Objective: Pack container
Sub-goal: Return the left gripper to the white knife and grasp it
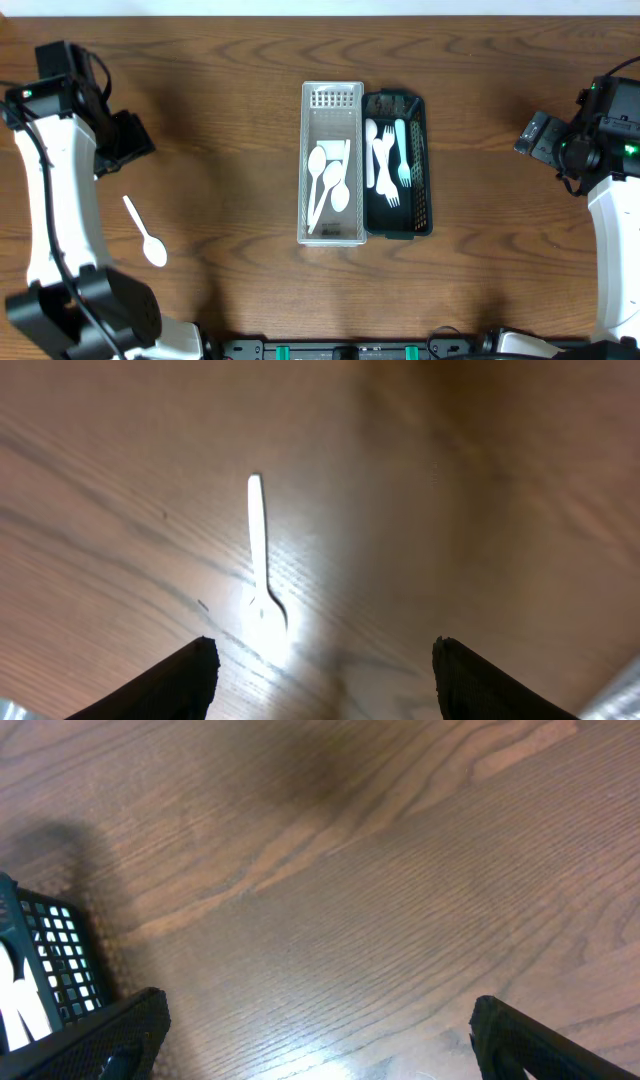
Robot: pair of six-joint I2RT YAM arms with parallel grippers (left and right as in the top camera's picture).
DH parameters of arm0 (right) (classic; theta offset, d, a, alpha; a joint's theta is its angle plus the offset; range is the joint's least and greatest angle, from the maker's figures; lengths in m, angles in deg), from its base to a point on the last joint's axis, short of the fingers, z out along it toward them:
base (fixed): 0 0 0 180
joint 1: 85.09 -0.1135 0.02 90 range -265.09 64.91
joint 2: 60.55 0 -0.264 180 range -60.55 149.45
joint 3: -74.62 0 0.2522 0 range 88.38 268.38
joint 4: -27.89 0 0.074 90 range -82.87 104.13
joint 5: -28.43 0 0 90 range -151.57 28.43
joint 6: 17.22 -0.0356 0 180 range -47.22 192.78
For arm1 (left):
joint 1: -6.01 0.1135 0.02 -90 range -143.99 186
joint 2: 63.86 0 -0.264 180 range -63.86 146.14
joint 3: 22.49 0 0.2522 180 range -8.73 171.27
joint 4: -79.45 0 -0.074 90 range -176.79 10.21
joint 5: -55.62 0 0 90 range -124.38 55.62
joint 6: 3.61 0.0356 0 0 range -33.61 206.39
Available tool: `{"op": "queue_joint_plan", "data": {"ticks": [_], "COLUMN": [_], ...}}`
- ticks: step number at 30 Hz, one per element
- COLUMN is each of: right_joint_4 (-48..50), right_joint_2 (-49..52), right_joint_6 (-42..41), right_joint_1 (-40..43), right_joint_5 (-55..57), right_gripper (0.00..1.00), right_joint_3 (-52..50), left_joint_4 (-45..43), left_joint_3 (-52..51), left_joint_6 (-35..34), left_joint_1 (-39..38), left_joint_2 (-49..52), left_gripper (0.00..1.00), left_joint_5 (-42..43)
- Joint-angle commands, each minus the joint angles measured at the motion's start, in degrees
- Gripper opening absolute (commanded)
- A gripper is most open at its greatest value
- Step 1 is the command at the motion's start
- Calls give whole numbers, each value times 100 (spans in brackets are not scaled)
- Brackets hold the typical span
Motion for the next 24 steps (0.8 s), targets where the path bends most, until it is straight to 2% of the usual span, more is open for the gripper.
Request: {"op": "queue_joint_plan", "data": {"ticks": [1, 8, 18, 24], "right_joint_4": [11, 9, 81, 94], "right_joint_2": [24, 24, 24, 24], "right_joint_6": [4, 9, 7, 9], "right_joint_1": [24, 26, 26, 26], "right_joint_5": [37, 42, 42, 39], "right_gripper": [99, 99, 99, 99], "right_joint_3": [-17, -17, -17, -17], "left_joint_4": [-42, -105, -138, -308], "left_joint_3": [-232, -374, -374, -378], "left_joint_6": [94, 96, 101, 549], "left_joint_1": [131, 396, 684, 695], "left_joint_2": [356, 1102, 1119, 1121], "left_gripper": [71, 67, 66, 67], "left_joint_5": [-28, -26, -28, -31]}}
